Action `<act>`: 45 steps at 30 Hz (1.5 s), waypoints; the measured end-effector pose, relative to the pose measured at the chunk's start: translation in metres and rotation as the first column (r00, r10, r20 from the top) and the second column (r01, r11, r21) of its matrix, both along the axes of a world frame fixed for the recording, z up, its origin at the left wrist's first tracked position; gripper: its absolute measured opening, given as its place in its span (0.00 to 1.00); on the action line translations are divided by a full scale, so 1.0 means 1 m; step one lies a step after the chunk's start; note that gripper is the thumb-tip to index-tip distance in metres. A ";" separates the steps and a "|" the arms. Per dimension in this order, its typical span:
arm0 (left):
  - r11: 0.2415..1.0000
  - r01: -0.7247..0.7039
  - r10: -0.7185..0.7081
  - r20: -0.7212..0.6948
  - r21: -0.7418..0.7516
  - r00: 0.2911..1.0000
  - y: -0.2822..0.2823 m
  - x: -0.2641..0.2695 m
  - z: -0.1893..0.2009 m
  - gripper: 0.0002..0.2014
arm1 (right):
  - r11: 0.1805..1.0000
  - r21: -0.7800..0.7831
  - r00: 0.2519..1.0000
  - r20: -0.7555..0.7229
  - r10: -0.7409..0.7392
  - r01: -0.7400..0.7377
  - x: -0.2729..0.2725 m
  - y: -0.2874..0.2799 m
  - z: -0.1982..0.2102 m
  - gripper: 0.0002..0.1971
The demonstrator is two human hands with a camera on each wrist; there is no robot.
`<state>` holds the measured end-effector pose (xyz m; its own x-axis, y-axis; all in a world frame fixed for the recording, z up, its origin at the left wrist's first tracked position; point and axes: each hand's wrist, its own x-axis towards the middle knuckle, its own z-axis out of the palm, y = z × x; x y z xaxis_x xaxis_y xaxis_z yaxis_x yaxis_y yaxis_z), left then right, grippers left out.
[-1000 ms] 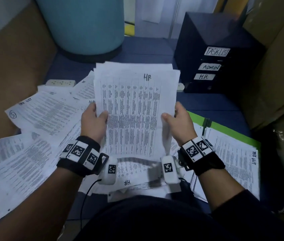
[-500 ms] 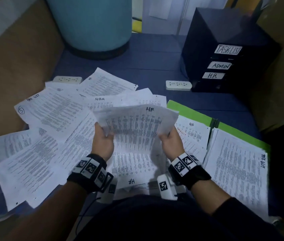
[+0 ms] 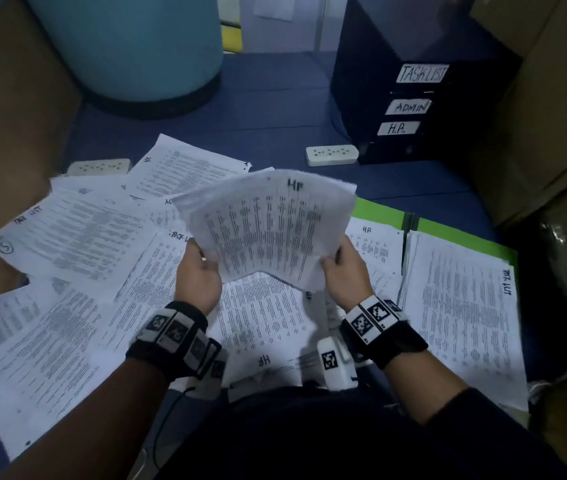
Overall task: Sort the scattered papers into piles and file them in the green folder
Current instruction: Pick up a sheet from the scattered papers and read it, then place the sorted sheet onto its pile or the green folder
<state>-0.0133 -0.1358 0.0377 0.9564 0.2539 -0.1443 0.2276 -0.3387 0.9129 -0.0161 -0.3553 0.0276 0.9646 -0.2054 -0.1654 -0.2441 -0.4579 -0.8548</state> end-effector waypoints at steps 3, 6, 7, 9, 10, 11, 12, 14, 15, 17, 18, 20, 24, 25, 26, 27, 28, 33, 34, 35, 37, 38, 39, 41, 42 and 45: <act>0.994 0.108 -0.108 0.018 -0.002 0.994 -0.022 0.015 0.008 0.07 | 0.990 0.013 0.985 0.100 -0.140 0.139 -0.001 -0.035 0.010 0.03; 0.971 0.229 -0.231 -0.023 -0.066 0.973 -0.068 0.022 0.009 0.13 | 0.953 0.001 0.946 0.123 -0.300 0.302 -0.014 -0.088 0.008 0.03; 0.958 0.275 -0.280 -0.054 -0.079 0.959 -0.087 0.023 0.008 0.13 | 0.936 -0.001 0.931 0.107 -0.350 0.352 -0.022 -0.107 0.006 0.05; 0.927 0.361 -0.371 -0.115 -0.098 0.922 -0.127 0.024 0.000 0.09 | 0.898 -0.023 0.898 0.059 -0.437 0.439 -0.037 -0.144 0.000 0.08; 0.910 0.400 -0.412 -0.139 -0.109 0.900 -0.146 0.024 -0.004 0.07 | 0.881 -0.044 0.882 0.027 -0.470 0.471 -0.045 -0.162 -0.003 0.09; 0.892 0.436 -0.451 -0.162 -0.120 0.878 -0.166 0.022 -0.008 0.06 | 0.864 -0.078 0.866 -0.005 -0.499 0.498 -0.053 -0.178 -0.006 0.10; 0.873 0.466 -0.486 -0.183 -0.141 0.855 -0.184 0.021 -0.012 0.07 | 0.846 -0.122 0.850 -0.036 -0.526 0.518 -0.060 -0.194 -0.009 0.11; 0.843 0.504 -0.537 -0.247 -0.189 0.806 -0.219 0.016 -0.015 0.09 | 0.806 -0.199 0.811 -0.078 -0.580 0.557 -0.074 -0.223 -0.015 0.12; 0.833 0.515 -0.553 -0.288 -0.203 0.782 -0.233 0.013 -0.019 0.09 | 0.787 -0.223 0.790 -0.095 -0.605 0.576 -0.080 -0.235 -0.018 0.12; 0.809 0.543 -0.587 -0.356 -0.223 0.728 -0.255 0.009 -0.027 0.13 | 0.754 -0.268 0.747 -0.153 -0.648 0.599 -0.091 -0.253 -0.026 0.16; 0.773 0.599 -0.628 -0.380 -0.209 0.679 -0.264 0.008 -0.033 0.16 | 0.753 -0.283 0.731 -0.198 -0.652 0.595 -0.095 -0.260 -0.031 0.19; 0.666 0.734 -0.697 -0.461 -0.132 0.549 -0.278 0.002 -0.037 0.22 | 0.782 -0.283 0.725 -0.296 -0.622 0.555 -0.104 -0.268 -0.041 0.26; 0.578 0.814 -0.701 -0.547 -0.059 0.458 -0.286 -0.004 -0.038 0.27 | 0.809 -0.340 0.741 -0.337 -0.580 0.479 -0.112 -0.273 -0.051 0.32; 0.581 0.811 -0.705 -0.541 -0.072 0.457 -0.283 -0.002 -0.038 0.28 | 0.800 -0.368 0.746 -0.315 -0.587 0.474 -0.110 -0.274 -0.051 0.31; 0.601 0.793 -0.710 -0.524 -0.099 0.472 -0.277 0.000 -0.037 0.28 | 0.785 -0.395 0.748 -0.287 -0.598 0.477 -0.106 -0.273 -0.048 0.30; 0.630 0.766 -0.702 -0.515 -0.129 0.491 -0.271 0.004 -0.037 0.29 | 0.773 -0.412 0.755 -0.252 -0.605 0.482 -0.101 -0.272 -0.045 0.29; 0.654 0.742 -0.698 -0.495 -0.148 0.517 -0.262 0.008 -0.035 0.25 | 0.773 -0.416 0.774 -0.217 -0.595 0.478 -0.094 -0.268 -0.040 0.28; 0.831 0.544 -0.546 -0.359 -0.119 0.756 -0.193 0.031 -0.022 0.23 | 0.900 -0.317 0.929 -0.120 -0.350 0.299 -0.039 -0.216 -0.020 0.16; 0.856 0.512 -0.505 -0.338 -0.075 0.794 -0.173 0.035 -0.020 0.22 | 0.928 -0.291 0.951 -0.130 -0.281 0.234 -0.028 -0.199 -0.017 0.15; 0.878 0.478 -0.460 -0.334 -0.031 0.823 -0.153 0.037 -0.020 0.22 | 0.950 -0.265 0.967 -0.149 -0.208 0.164 -0.017 -0.180 -0.015 0.15; 0.925 0.379 -0.351 -0.332 0.022 0.876 -0.113 0.040 -0.017 0.21 | 0.977 -0.214 0.978 -0.200 -0.061 0.017 0.001 -0.140 -0.012 0.16; 0.943 0.327 -0.293 -0.326 0.055 0.899 -0.093 0.040 -0.017 0.21 | 0.980 -0.193 0.974 -0.228 0.007 -0.052 0.007 -0.119 -0.011 0.16; 0.956 0.279 -0.235 -0.331 0.094 0.914 -0.074 0.039 -0.017 0.21 | 0.976 -0.179 0.965 -0.253 0.071 -0.119 0.013 -0.099 -0.012 0.15; 0.964 0.209 -0.139 -0.361 0.166 0.922 -0.036 0.034 -0.022 0.21 | 0.957 -0.158 0.929 -0.321 0.184 -0.244 0.019 -0.060 -0.020 0.14; 0.964 0.188 -0.101 -0.392 0.189 0.914 -0.019 0.030 -0.025 0.21 | 0.942 -0.148 0.901 -0.367 0.230 -0.301 0.021 -0.042 -0.027 0.15; 0.954 0.183 -0.053 -0.467 0.238 0.883 0.028 0.018 -0.041 0.25 | 0.877 -0.187 0.809 -0.506 0.300 -0.442 0.022 0.007 -0.045 0.27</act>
<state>0.0050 -0.1080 -0.0031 0.8286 0.2341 -0.5086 0.5336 -0.6052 0.5908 0.0063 -0.3487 -0.0174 0.8068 0.0468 -0.5889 -0.3267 -0.7952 -0.5108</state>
